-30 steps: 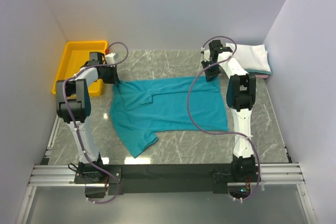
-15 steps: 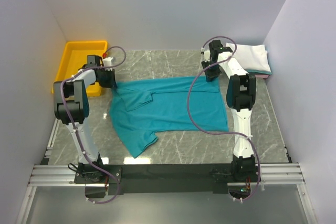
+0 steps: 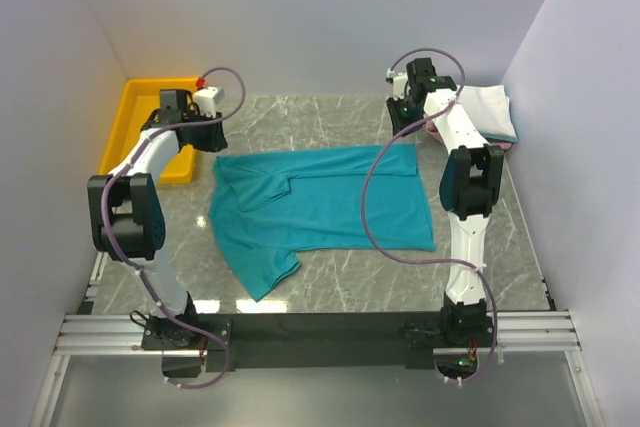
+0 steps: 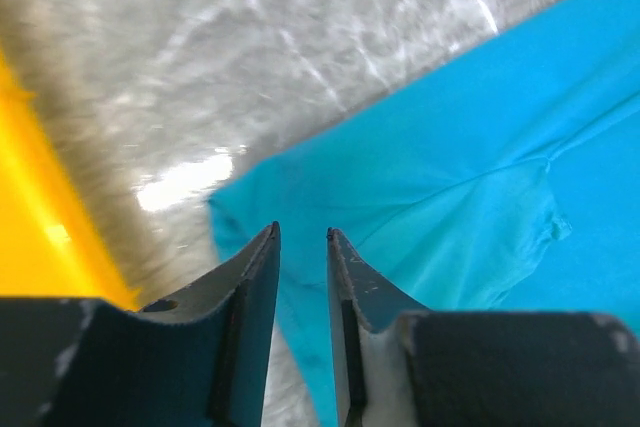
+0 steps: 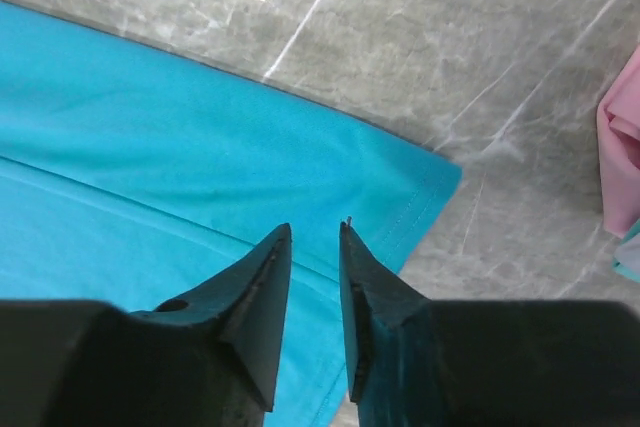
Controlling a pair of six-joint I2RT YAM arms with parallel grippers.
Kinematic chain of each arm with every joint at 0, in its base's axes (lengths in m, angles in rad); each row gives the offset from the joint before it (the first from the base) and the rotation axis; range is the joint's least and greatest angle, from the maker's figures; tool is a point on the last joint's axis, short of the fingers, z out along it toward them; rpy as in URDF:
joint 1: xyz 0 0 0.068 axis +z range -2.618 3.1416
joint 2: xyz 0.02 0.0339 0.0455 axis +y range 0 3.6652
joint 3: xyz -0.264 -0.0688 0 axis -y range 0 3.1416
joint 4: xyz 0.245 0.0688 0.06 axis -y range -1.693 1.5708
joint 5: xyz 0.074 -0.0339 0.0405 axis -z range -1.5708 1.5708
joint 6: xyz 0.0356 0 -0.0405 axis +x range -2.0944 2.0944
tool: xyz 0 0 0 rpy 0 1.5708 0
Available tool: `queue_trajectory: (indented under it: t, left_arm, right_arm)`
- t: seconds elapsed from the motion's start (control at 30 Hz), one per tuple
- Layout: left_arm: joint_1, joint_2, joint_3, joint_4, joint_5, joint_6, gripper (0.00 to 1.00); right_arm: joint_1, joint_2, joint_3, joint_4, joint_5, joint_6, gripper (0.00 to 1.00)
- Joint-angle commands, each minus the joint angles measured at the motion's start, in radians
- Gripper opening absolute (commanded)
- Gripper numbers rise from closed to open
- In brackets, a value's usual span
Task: Fold and stack the t-shirts
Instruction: Fold the tshirt
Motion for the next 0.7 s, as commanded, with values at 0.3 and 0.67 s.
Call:
queue_trajectory:
  t: [0.3,0.67]
  left_arm:
    - [-0.098,0.169,0.041,-0.061,-0.096,-0.02,0.28]
    - [-0.107,0.388,0.245,-0.086,-0.116,-0.071,0.26]
  right_arm:
    - [0.012,0.108,-0.008,-0.061,0.134,-0.056,0.22]
    - [0.001,0.254,0.191,-0.07,0.289,-0.05,0.21]
